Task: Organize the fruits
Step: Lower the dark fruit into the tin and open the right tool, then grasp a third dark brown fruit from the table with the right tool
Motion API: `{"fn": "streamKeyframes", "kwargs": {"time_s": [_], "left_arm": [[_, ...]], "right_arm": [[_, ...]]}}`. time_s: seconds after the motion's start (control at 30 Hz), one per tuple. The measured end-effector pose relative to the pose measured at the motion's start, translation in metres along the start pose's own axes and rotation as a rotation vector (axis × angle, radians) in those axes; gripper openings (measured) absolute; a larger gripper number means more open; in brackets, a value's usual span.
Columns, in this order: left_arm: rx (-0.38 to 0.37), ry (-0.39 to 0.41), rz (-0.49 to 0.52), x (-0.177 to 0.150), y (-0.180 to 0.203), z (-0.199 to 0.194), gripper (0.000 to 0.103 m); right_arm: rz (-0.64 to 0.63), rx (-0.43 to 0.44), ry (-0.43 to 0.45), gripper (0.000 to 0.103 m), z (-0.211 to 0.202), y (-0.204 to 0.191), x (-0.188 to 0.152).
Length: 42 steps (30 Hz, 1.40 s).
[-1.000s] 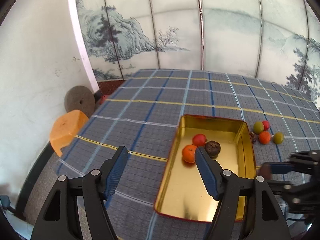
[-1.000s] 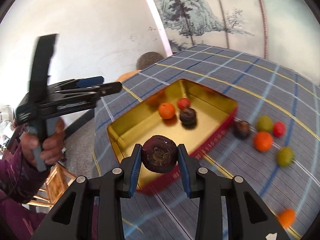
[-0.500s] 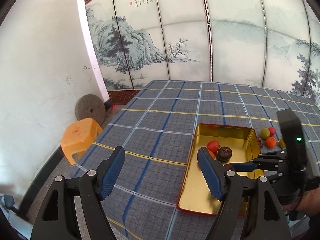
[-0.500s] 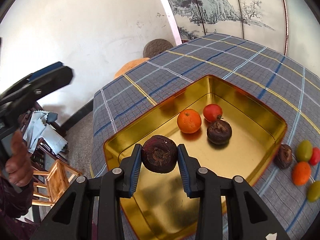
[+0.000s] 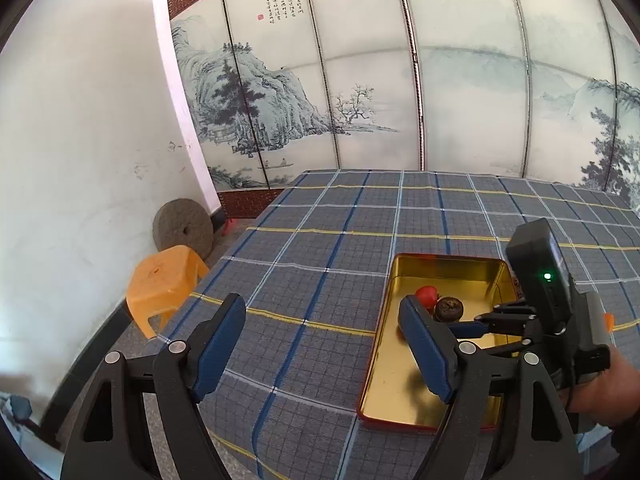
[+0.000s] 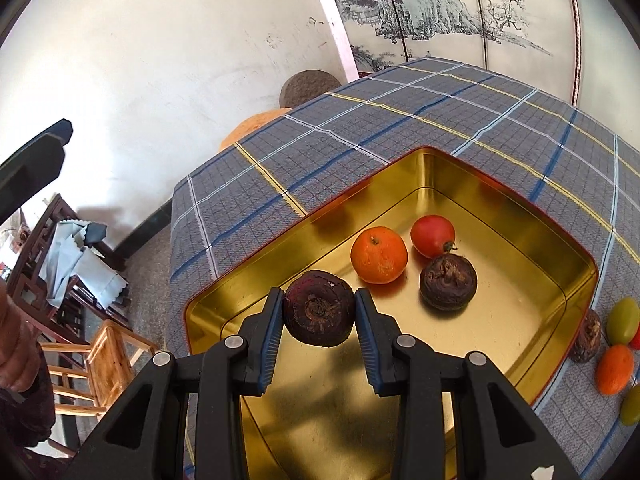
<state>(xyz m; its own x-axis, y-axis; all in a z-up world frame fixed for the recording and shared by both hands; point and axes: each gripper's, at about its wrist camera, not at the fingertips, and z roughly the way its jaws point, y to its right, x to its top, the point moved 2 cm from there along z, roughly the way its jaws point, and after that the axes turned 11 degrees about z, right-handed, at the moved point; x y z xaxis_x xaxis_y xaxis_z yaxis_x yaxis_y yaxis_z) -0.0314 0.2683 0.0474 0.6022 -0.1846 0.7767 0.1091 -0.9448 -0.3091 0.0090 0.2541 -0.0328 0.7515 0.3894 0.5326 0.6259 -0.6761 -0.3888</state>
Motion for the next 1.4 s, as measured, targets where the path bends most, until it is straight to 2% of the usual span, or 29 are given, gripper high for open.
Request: {"fn": "streamKeyframes", "kwargs": {"time_s": [0.23,0.47,0.63,0.73,0.87,1.0,1.17,1.33,1.4], "left_arm": [[-0.002,0.001,0.014,0.001,0.004,0.0,0.081],[-0.004,-0.007,0.014,0.0,0.006,0.0,0.083],[-0.013,-0.028,0.023,-0.009,0.009,0.005,0.085],[-0.041,-0.049,0.025,-0.014,0.013,0.011,0.085],[-0.106,-0.058,0.006,-0.015,0.024,0.014,0.085],[-0.139,-0.05,0.021,-0.01,0.039,0.012,0.085],[-0.158,-0.044,0.068,-0.007,0.057,0.011,0.085],[-0.163,-0.041,0.106,0.0,0.07,0.018,0.085],[-0.167,-0.045,0.109,0.004,0.073,0.022,0.085]], "right_arm": [[-0.006,-0.016,0.011,0.035,0.005,-0.001,0.005],[0.01,0.006,0.058,0.035,-0.008,0.002,0.007],[0.031,0.006,0.115,0.038,-0.049,0.021,-0.01],[0.037,-0.067,0.131,0.039,-0.082,0.052,-0.024],[0.012,-0.18,0.064,0.04,-0.106,0.099,-0.035],[-0.033,-0.228,0.024,0.04,-0.106,0.122,-0.028],[-0.165,-0.274,-0.02,0.04,-0.085,0.13,-0.012],[-0.278,-0.278,-0.106,0.041,-0.052,0.134,-0.002],[-0.318,-0.308,-0.135,0.042,-0.038,0.137,0.002]]}}
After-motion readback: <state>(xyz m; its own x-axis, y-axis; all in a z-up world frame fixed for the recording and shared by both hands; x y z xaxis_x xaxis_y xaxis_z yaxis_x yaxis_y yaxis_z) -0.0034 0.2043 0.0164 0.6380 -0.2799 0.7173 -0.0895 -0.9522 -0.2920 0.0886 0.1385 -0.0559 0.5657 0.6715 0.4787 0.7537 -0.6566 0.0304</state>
